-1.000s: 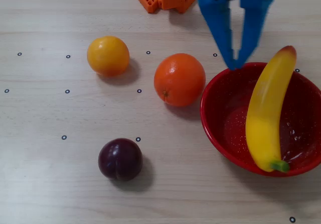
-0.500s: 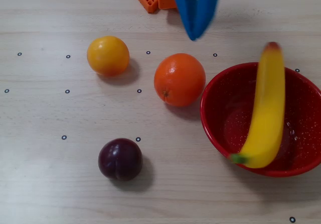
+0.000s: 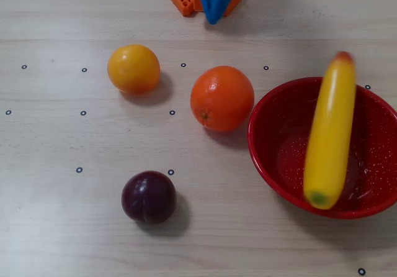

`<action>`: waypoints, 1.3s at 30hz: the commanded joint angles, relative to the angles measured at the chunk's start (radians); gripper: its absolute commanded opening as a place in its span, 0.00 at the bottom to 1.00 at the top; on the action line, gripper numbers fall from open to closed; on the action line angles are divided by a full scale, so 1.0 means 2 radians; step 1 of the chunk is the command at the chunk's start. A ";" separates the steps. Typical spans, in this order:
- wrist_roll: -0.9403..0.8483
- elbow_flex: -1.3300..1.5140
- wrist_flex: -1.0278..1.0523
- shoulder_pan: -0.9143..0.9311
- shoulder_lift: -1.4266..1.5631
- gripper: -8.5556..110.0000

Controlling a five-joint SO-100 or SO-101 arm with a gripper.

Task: Put banana in the red bowl.

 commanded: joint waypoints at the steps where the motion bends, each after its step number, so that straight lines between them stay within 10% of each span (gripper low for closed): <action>1: 0.014 -0.006 -0.018 0.010 0.041 0.07; 39: 0.091 0.457 -0.028 0.035 0.407 0.07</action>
